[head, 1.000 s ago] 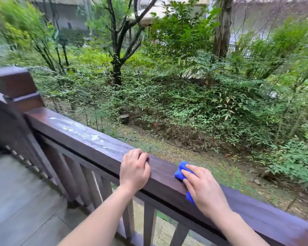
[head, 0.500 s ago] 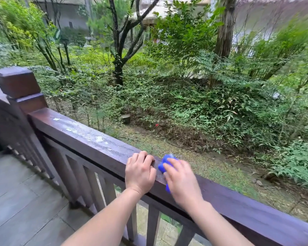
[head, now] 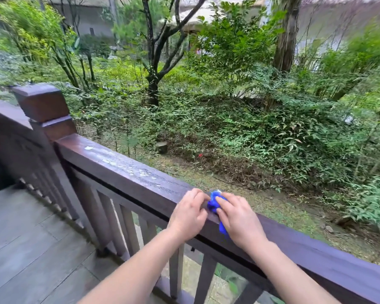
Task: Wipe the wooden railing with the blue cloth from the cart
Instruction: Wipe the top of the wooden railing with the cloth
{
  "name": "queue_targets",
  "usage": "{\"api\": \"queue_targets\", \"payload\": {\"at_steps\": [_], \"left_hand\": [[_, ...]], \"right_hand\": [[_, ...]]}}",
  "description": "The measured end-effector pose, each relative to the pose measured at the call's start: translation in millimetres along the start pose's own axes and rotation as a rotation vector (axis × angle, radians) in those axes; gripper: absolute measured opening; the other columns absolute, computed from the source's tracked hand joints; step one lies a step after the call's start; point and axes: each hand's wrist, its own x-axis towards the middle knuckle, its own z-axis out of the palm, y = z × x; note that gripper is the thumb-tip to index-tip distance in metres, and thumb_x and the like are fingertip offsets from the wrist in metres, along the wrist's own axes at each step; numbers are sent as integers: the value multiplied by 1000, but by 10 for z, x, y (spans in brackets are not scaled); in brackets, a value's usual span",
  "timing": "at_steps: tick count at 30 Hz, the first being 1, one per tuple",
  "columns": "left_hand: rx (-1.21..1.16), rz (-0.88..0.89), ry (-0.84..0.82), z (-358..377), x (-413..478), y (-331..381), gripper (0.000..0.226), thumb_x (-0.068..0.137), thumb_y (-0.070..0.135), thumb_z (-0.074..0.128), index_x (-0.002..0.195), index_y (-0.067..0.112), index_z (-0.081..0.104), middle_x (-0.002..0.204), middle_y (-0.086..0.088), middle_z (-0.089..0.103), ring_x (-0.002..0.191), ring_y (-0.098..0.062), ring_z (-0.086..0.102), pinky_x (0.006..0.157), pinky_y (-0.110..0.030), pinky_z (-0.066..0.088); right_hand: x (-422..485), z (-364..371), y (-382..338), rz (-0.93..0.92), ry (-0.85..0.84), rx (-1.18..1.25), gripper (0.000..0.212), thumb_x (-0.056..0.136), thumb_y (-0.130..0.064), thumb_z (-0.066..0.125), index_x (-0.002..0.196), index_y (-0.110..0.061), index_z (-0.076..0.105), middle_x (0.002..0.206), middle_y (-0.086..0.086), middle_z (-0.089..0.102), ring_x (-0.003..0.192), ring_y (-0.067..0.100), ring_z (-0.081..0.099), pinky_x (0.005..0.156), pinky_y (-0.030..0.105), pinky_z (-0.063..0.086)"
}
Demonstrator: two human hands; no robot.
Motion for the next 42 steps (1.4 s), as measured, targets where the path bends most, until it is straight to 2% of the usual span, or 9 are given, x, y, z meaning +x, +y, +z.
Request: {"api": "queue_targets", "payload": {"at_steps": [2,7,11,13,18,26,33,37,42], "left_hand": [[58,69,47,-86,-91,-121,21,87,11,54,105,11,65,108,-5,60,104,-28,56,90,-42,48],[257,72,281,-196,-168,-486,21,96,26,48,95,14,65,103,-5,59,97,-29,56,90,-39,47],[348,104,323,-50,-141,-602,19,99,30,48,96,13,58,106,-8,56,101,-32,53,96,-42,45],[375,89,354,77,-108,-639,18,95,28,47,95,12,56,107,-11,55,101,-36,54,95,-46,44],[274,33,477,264,-9,-743,18,84,27,44,94,15,52,107,-9,51,100,-35,52,91,-45,39],[79,162,542,-83,-222,-1003,18,97,22,49,91,11,62,106,-4,55,99,-26,54,91,-36,47],[330,-246,625,-1151,-2,-1998,25,86,22,47,88,7,67,100,-7,62,94,-29,56,86,-42,46],[405,-438,515,-1757,323,-2669,37,87,30,42,101,7,67,107,-9,61,100,-31,54,91,-46,46],[427,-493,410,-2312,669,-3537,26,90,20,55,110,6,66,116,-12,60,111,-32,52,100,-48,44]], "right_hand": [[97,35,-116,100,28,-10,28,93,-27,56,117,-15,63,129,7,60,107,32,53,99,39,43],[70,203,-380,-204,-21,41,29,94,-28,52,121,-20,60,130,0,58,107,29,53,97,36,46],[491,239,-284,50,3,51,25,94,-24,56,116,-15,65,129,4,60,109,32,52,97,37,44],[589,325,-384,9,35,26,19,93,-22,58,109,-15,67,124,5,63,102,32,54,94,38,46],[713,448,-301,-102,47,75,21,89,-20,64,110,-19,66,123,2,64,100,30,58,93,35,49],[854,491,-548,-272,-16,43,27,87,-23,66,113,-15,67,123,5,64,106,32,58,97,39,48],[1153,709,-1028,-322,-10,27,28,85,-35,67,108,-19,69,119,2,67,100,30,61,92,36,52],[1450,899,-1252,-130,40,12,20,85,-24,68,102,-14,69,116,7,67,95,32,60,88,38,53],[1348,1114,-1363,-105,121,-31,50,99,-39,29,113,-11,68,123,6,64,104,33,58,97,36,39]]}}
